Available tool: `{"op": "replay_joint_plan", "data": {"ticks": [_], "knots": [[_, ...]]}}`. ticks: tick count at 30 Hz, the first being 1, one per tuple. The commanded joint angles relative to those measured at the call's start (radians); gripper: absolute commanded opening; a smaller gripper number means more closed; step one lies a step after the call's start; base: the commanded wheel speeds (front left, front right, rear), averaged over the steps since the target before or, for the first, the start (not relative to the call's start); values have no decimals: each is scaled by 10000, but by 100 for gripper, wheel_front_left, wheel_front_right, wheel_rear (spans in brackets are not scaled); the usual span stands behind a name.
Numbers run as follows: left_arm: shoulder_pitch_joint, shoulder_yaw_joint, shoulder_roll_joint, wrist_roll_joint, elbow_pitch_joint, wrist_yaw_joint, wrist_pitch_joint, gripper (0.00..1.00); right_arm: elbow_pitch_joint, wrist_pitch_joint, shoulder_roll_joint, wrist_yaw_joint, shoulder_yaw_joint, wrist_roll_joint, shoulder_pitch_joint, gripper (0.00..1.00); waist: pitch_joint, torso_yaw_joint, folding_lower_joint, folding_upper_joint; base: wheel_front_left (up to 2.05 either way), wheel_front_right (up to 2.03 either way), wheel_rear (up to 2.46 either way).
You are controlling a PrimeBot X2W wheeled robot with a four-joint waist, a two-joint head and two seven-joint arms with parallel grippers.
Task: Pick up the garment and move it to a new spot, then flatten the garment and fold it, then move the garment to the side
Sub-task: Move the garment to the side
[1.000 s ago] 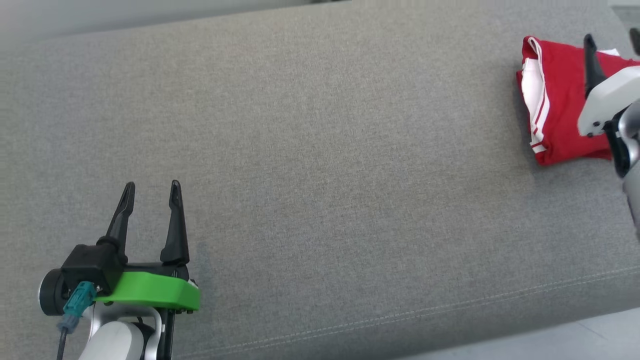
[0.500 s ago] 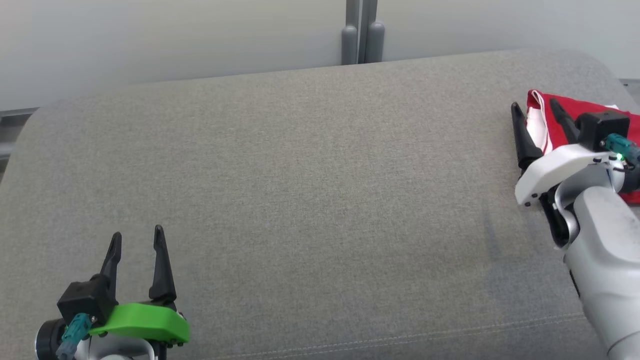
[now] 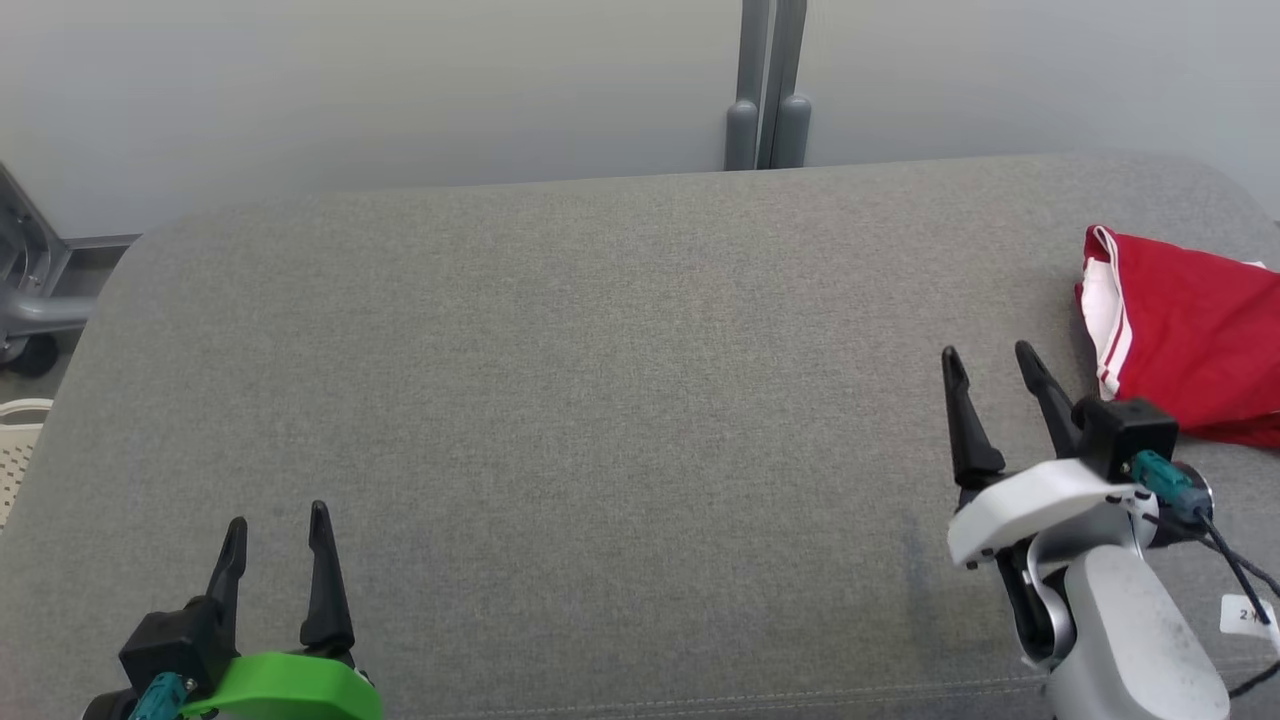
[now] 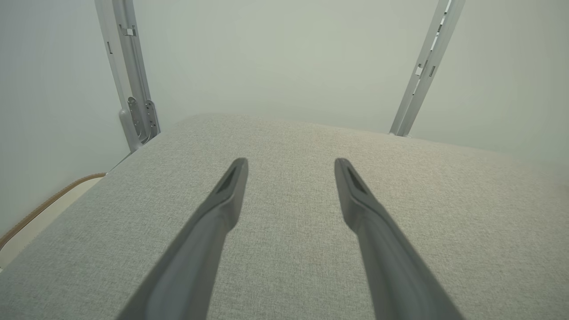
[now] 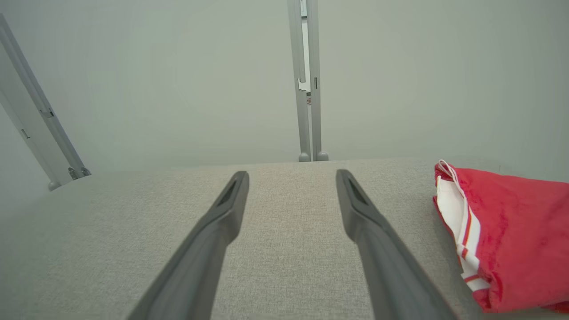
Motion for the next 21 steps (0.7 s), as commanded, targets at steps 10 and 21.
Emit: {"op": "replay_joint_plan", "data": {"ticks": [10, 21], "knots": [[485, -12, -262, 266, -55, -235, -81, 100, -2038, 660, 134, -14, 601, 583, 2044, 100, -106, -99, 1, 0, 0, 0, 0], [767, 34, -526, 536, -69, -468, -85, 100, -2534, 753, 139, -12, 752, 659, 2609, 100, -170, -109, 1, 0, 0, 0, 0]]}}
